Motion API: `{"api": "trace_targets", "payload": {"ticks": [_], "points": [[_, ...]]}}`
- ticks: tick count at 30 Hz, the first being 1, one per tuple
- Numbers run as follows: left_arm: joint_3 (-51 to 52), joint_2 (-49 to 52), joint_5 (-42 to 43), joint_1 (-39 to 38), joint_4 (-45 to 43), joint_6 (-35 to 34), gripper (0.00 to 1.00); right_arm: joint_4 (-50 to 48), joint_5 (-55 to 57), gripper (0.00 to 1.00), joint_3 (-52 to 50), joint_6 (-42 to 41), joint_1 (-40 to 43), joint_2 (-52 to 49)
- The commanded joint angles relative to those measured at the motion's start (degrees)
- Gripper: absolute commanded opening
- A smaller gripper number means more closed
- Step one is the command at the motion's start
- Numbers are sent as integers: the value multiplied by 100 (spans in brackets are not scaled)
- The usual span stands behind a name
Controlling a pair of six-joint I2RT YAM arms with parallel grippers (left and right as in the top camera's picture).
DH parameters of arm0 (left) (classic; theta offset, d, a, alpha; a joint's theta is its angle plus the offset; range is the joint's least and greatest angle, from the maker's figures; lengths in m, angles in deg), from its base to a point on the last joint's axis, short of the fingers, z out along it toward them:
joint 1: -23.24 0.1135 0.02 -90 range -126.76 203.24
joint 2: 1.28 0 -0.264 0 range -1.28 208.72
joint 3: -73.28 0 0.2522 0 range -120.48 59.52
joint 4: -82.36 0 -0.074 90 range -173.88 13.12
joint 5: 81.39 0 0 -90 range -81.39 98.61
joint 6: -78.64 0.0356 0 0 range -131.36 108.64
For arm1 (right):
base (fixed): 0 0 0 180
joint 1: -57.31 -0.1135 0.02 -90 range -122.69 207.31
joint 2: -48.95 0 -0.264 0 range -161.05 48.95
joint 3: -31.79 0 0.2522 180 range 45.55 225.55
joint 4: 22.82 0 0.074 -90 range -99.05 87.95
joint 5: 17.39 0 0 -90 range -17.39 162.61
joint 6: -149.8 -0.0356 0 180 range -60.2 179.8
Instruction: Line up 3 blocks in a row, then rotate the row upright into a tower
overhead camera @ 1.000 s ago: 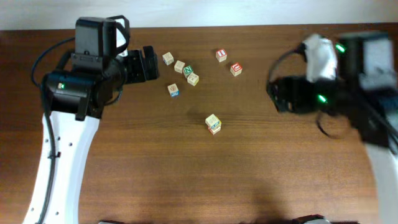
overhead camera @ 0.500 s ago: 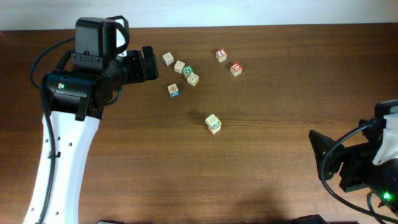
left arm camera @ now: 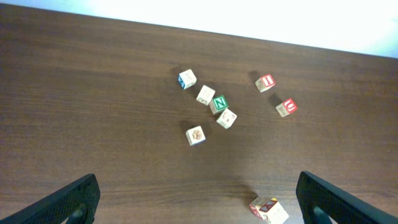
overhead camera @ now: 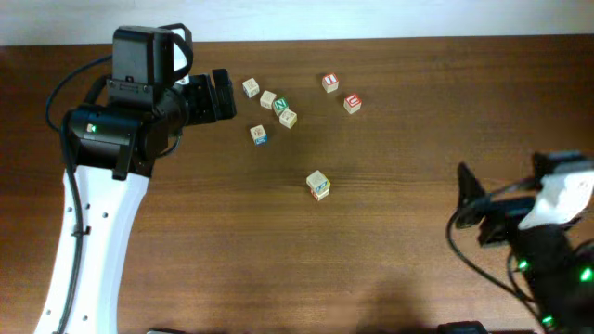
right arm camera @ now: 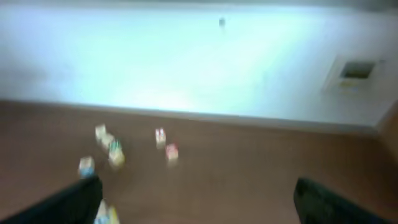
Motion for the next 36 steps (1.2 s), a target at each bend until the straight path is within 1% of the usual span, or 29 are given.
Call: {"api": "trace_targets", "payload": {"ticks": [1, 3, 8, 12, 13, 17, 21, 36], "points": [[0, -61, -72, 9, 26, 70, 99, -1165, -750, 98, -1884, 785, 98, 1104], [0, -61, -72, 9, 26, 70, 99, -1967, -723, 98, -3254, 782, 98, 1884], [0, -61, -72, 9, 26, 70, 99, -3311, -702, 98, -5248, 778, 94, 3042], [0, -61, -72, 9, 26, 68, 99, -3722, -337, 98, -5967, 385, 94, 3545], [0, -61, -72, 9, 26, 70, 99, -3823, -271, 98, -6102, 389, 94, 3539], [0, -61, -72, 9, 26, 70, 99, -4192, -258, 98, -6592, 389, 94, 3539], [0, -61, -72, 9, 26, 68, 99, -3740, -258, 98, -6583, 389, 94, 3539], [0, -61, -72, 9, 26, 70, 99, -3748, -254, 98, -6583, 389, 94, 3536]]}}
